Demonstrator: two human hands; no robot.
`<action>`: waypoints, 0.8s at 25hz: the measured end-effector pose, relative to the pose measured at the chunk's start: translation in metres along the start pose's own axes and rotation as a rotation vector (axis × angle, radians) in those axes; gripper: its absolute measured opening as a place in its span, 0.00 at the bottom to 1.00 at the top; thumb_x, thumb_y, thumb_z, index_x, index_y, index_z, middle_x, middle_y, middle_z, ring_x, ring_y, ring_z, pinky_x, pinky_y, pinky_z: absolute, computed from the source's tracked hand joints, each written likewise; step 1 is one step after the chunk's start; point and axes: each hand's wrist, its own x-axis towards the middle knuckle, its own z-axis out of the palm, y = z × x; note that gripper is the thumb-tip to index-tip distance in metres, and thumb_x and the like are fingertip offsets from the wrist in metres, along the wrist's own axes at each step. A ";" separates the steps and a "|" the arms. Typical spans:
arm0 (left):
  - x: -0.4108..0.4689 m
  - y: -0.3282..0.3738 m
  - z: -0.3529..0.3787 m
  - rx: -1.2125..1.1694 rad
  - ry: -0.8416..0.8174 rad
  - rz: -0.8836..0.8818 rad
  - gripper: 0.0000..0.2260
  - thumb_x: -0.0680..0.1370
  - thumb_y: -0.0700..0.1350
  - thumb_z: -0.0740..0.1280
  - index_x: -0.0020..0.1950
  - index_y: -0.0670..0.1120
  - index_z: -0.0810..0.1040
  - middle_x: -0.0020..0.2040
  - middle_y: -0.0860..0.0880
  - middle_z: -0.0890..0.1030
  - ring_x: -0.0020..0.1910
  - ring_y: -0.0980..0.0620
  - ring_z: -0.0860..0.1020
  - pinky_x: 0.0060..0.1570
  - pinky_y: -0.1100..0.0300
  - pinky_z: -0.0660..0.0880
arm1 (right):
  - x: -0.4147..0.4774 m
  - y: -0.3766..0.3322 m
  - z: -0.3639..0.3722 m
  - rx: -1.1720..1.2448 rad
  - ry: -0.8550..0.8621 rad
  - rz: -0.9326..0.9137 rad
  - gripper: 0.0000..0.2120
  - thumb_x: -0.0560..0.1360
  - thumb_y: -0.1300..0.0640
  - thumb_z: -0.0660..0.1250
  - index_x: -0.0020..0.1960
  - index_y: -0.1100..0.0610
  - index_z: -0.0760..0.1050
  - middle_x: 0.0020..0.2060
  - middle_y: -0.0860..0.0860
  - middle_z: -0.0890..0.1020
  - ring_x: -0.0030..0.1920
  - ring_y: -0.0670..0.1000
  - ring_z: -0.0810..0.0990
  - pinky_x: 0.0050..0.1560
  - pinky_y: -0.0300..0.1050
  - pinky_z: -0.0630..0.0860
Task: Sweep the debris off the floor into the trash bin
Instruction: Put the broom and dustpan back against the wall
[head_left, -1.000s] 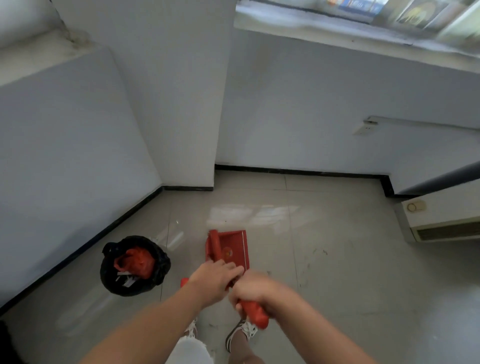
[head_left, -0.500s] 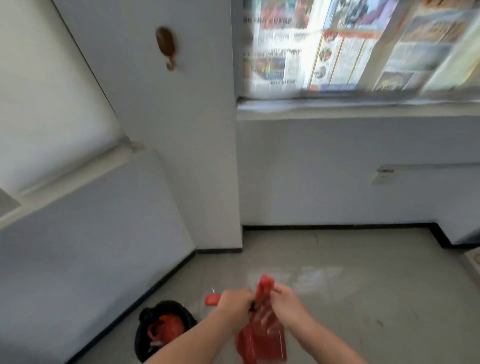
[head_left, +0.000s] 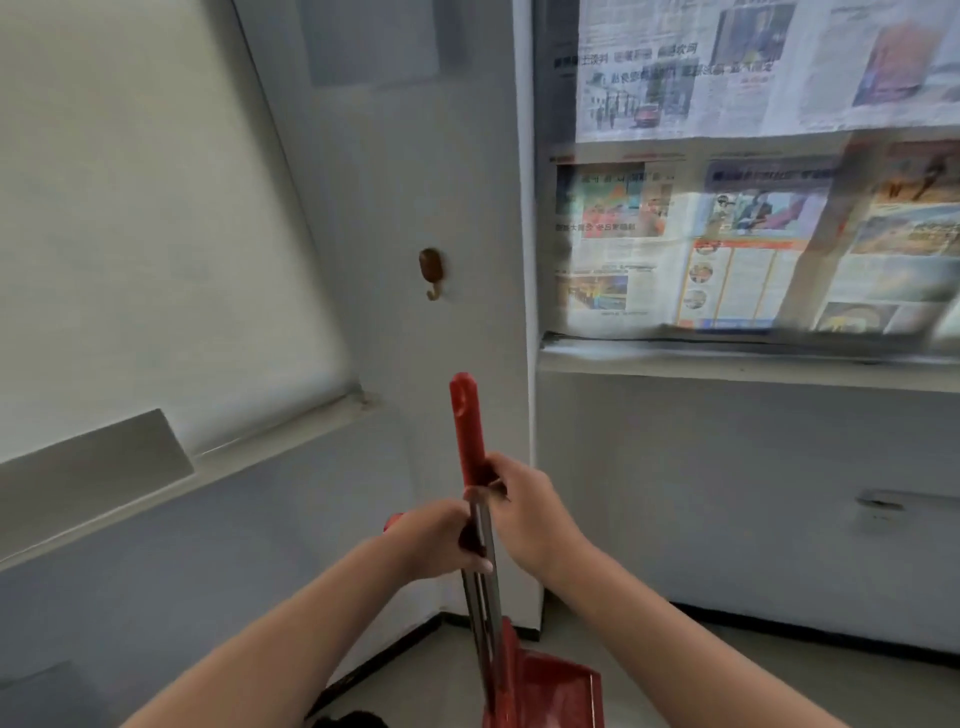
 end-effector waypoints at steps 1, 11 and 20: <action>0.000 -0.003 -0.009 -0.039 0.083 0.001 0.09 0.73 0.52 0.72 0.43 0.49 0.75 0.37 0.55 0.76 0.38 0.57 0.75 0.39 0.67 0.70 | 0.010 -0.008 0.005 0.012 0.004 -0.017 0.08 0.78 0.59 0.64 0.56 0.52 0.77 0.47 0.49 0.83 0.50 0.47 0.81 0.54 0.40 0.76; 0.106 -0.055 -0.070 -1.044 0.546 -0.160 0.12 0.82 0.37 0.57 0.43 0.50 0.71 0.38 0.53 0.75 0.43 0.52 0.78 0.49 0.58 0.75 | 0.177 -0.035 0.046 -0.047 0.164 0.020 0.05 0.78 0.60 0.63 0.52 0.55 0.76 0.44 0.50 0.80 0.48 0.50 0.79 0.51 0.41 0.73; 0.201 -0.123 -0.069 -1.316 0.391 -0.229 0.13 0.83 0.39 0.55 0.43 0.51 0.73 0.40 0.52 0.76 0.47 0.49 0.79 0.51 0.60 0.75 | 0.280 0.006 0.075 -0.146 0.211 0.224 0.05 0.80 0.56 0.60 0.53 0.52 0.74 0.45 0.47 0.79 0.49 0.47 0.78 0.52 0.40 0.73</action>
